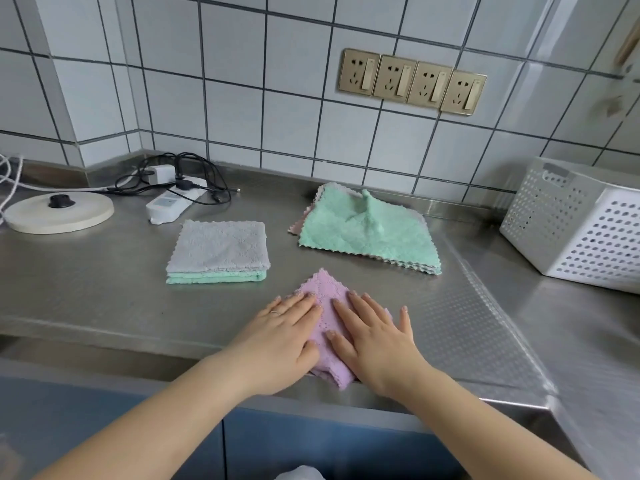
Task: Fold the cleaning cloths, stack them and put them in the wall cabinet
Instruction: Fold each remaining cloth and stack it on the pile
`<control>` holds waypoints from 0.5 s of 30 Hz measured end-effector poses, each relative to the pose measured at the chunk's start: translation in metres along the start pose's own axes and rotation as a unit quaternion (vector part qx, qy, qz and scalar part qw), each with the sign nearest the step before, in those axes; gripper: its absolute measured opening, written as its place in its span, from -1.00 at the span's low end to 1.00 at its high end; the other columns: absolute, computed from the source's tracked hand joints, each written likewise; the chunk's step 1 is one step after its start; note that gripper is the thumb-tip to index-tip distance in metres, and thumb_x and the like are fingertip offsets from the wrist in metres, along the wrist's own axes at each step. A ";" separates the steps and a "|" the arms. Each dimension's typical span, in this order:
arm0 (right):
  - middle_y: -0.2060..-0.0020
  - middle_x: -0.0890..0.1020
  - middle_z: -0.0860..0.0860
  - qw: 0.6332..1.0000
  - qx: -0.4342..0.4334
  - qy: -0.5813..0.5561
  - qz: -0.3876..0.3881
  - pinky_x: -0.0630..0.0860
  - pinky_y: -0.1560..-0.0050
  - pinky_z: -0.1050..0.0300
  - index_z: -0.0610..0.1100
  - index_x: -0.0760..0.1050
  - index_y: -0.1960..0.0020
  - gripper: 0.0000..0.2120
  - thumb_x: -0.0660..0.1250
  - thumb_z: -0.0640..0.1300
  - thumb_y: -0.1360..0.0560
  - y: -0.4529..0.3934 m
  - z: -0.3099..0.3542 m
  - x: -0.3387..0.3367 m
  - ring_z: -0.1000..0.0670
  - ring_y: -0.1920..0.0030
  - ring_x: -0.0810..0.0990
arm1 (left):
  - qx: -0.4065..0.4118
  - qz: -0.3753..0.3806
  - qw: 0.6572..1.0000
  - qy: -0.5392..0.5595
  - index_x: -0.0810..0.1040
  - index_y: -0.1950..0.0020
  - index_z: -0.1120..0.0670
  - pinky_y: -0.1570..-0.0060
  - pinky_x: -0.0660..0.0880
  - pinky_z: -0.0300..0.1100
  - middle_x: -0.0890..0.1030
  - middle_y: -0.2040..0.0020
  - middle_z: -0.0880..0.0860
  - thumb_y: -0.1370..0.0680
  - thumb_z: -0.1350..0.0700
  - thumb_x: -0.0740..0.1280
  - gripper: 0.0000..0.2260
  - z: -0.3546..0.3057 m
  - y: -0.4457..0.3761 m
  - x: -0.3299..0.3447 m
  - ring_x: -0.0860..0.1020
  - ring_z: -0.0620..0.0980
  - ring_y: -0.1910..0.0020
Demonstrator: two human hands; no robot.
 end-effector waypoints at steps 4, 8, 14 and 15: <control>-0.54 -0.04 0.06 0.999 0.028 0.021 0.017 -0.19 -0.43 -0.34 0.14 -0.11 -0.52 -0.04 -0.47 0.48 -0.19 0.007 -0.014 -0.008 0.02 -0.54 -0.14 | -0.023 0.032 0.999 0.031 -0.07 -0.55 -0.01 -0.47 -0.19 -0.18 -0.16 -0.56 0.00 -0.55 -0.15 -0.12 -0.43 0.004 -0.002 -0.009 -0.18 -0.09 -0.53; -0.45 0.29 0.07 0.993 0.080 0.078 -0.039 -0.16 -0.44 -0.30 0.12 0.04 -0.49 -0.13 -0.30 0.49 -0.29 0.025 -0.031 -0.032 0.02 -0.52 0.06 | -0.101 0.023 0.992 0.068 -0.03 -0.55 -0.06 -0.48 -0.09 -0.12 -0.05 -0.57 0.04 -0.58 -0.24 0.01 -0.41 0.019 -0.001 -0.018 -0.10 -0.01 -0.54; -0.25 0.46 0.18 0.997 0.063 -0.035 -0.012 0.10 -0.45 -0.11 0.21 0.10 -0.44 -0.15 -0.28 0.55 -0.25 0.047 -0.012 -0.022 0.08 -0.30 0.40 | -0.091 0.003 0.982 0.164 0.14 -0.51 -0.06 -0.43 0.06 -0.19 0.15 -0.54 -0.04 -0.59 -0.12 0.14 -0.49 0.016 -0.007 -0.024 0.08 -0.06 -0.52; -0.26 0.45 0.17 0.990 0.071 -0.122 -0.019 0.19 -0.41 -0.05 0.20 0.11 -0.45 -0.26 -0.11 0.48 -0.34 0.043 -0.011 -0.023 0.08 -0.29 0.41 | -0.098 0.001 0.977 0.191 0.17 -0.50 -0.06 -0.41 0.10 -0.19 0.19 -0.52 -0.04 -0.58 -0.11 0.17 -0.50 0.016 -0.008 -0.025 0.13 -0.06 -0.50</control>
Point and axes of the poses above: each hand's wrist, its own y-axis away from the middle knuckle, its own x-axis out of the palm, z = x × y, the point moved 2 cm from there along -y, towards the middle knuckle
